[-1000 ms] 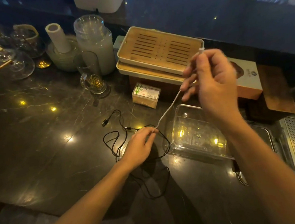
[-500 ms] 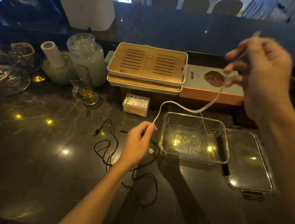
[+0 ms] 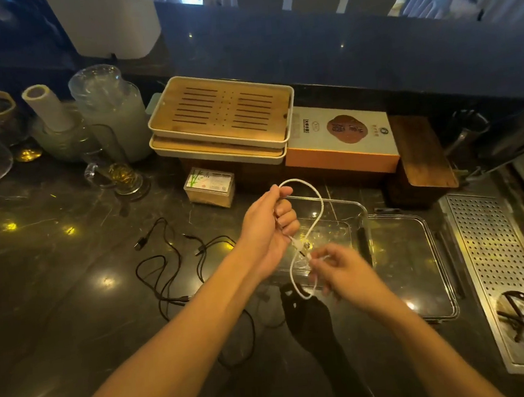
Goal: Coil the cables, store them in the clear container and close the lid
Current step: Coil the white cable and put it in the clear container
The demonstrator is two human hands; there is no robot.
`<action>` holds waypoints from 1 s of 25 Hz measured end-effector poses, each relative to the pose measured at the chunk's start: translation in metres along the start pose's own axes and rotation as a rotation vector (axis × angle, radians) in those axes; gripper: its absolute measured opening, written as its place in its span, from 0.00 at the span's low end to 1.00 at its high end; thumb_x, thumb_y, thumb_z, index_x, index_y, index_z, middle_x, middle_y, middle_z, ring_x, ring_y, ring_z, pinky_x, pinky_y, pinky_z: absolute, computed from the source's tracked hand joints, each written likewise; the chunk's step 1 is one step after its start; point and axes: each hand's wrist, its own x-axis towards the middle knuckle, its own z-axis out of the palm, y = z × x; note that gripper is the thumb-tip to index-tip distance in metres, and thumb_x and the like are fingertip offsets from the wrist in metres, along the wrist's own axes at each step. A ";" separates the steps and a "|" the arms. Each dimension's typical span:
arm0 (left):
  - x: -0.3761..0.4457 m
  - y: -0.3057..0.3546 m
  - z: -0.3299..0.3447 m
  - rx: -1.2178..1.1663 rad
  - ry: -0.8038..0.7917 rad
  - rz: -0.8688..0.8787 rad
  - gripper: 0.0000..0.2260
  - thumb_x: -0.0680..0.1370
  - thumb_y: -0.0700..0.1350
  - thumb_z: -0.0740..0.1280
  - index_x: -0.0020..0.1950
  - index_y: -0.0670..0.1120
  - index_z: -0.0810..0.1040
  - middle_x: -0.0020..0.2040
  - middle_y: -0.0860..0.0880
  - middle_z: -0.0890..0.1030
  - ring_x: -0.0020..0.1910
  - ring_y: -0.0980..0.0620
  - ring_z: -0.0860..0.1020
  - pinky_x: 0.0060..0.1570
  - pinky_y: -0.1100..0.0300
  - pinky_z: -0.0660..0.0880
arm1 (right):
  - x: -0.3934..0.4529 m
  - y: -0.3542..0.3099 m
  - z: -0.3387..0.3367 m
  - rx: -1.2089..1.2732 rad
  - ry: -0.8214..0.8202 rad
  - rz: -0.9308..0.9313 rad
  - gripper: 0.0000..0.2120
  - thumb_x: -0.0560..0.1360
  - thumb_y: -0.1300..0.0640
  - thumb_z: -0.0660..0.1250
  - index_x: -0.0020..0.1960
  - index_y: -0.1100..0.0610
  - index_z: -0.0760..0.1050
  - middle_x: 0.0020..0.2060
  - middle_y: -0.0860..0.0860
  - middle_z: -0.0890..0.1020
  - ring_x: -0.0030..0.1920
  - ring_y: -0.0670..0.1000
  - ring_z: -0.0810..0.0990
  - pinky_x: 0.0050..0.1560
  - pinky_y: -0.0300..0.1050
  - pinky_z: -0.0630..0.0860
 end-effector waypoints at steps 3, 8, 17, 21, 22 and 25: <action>-0.001 -0.005 0.005 -0.039 0.002 -0.081 0.11 0.85 0.45 0.57 0.55 0.40 0.76 0.30 0.51 0.65 0.24 0.57 0.63 0.24 0.64 0.59 | -0.002 0.019 0.006 -0.087 -0.025 0.035 0.06 0.84 0.55 0.64 0.60 0.50 0.76 0.49 0.51 0.83 0.35 0.48 0.82 0.31 0.42 0.78; -0.008 -0.008 0.006 0.197 -0.055 -0.088 0.11 0.83 0.47 0.63 0.59 0.41 0.79 0.32 0.52 0.64 0.28 0.57 0.61 0.28 0.63 0.57 | -0.005 -0.008 -0.014 0.300 0.421 -0.197 0.09 0.85 0.56 0.61 0.60 0.48 0.78 0.56 0.47 0.83 0.56 0.46 0.82 0.57 0.48 0.80; -0.005 -0.008 0.004 0.493 -0.180 -0.086 0.15 0.84 0.47 0.62 0.63 0.39 0.81 0.35 0.51 0.70 0.32 0.56 0.68 0.33 0.64 0.65 | 0.019 -0.031 -0.051 0.383 0.155 -0.260 0.12 0.85 0.54 0.62 0.47 0.59 0.77 0.32 0.51 0.73 0.32 0.51 0.73 0.39 0.50 0.77; -0.015 -0.007 -0.009 0.758 -0.287 -0.053 0.12 0.84 0.43 0.61 0.60 0.43 0.83 0.44 0.48 0.81 0.45 0.52 0.80 0.49 0.61 0.77 | 0.024 -0.045 -0.070 0.404 0.213 -0.275 0.12 0.84 0.52 0.62 0.47 0.57 0.78 0.28 0.47 0.69 0.26 0.46 0.63 0.27 0.41 0.60; -0.017 -0.009 -0.010 0.782 -0.303 -0.056 0.11 0.84 0.42 0.61 0.59 0.42 0.82 0.45 0.47 0.82 0.48 0.50 0.81 0.51 0.60 0.78 | 0.025 -0.049 -0.073 0.370 0.233 -0.293 0.12 0.84 0.51 0.63 0.48 0.57 0.78 0.27 0.46 0.69 0.26 0.45 0.64 0.27 0.40 0.60; -0.019 -0.015 -0.006 0.718 -0.341 -0.085 0.10 0.85 0.40 0.59 0.60 0.41 0.79 0.41 0.48 0.80 0.41 0.51 0.81 0.43 0.61 0.77 | 0.028 -0.063 -0.077 0.334 0.271 -0.325 0.12 0.84 0.51 0.63 0.48 0.56 0.80 0.26 0.43 0.71 0.25 0.43 0.65 0.26 0.36 0.63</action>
